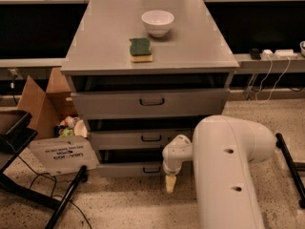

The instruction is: Open bottom drawer

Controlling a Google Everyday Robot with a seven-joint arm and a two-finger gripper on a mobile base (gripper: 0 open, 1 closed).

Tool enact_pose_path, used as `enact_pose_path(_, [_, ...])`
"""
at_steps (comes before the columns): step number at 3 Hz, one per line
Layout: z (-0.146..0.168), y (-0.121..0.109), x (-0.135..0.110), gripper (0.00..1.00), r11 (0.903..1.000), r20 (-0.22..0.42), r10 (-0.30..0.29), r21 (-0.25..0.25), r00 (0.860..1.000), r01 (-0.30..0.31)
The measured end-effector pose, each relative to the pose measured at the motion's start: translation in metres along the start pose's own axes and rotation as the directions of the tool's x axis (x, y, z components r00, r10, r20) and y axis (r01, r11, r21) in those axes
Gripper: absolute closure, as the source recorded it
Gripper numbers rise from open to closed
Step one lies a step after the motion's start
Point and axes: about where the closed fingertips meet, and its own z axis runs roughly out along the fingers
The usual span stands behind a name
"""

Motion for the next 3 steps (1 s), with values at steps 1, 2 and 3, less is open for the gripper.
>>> enact_pose_path(1, [0.026,-0.023,-0.006,0.00,1.0000,-0.038,-0.002,0.003,0.999,0.002])
enact_pose_path(2, [0.048,-0.035,-0.003,0.00,0.9996,-0.079,0.027,-0.010,0.997,-0.028])
enact_pose_path(3, [0.060,-0.029,0.013,0.19,0.9956,-0.106,0.088,-0.022,0.990,-0.091])
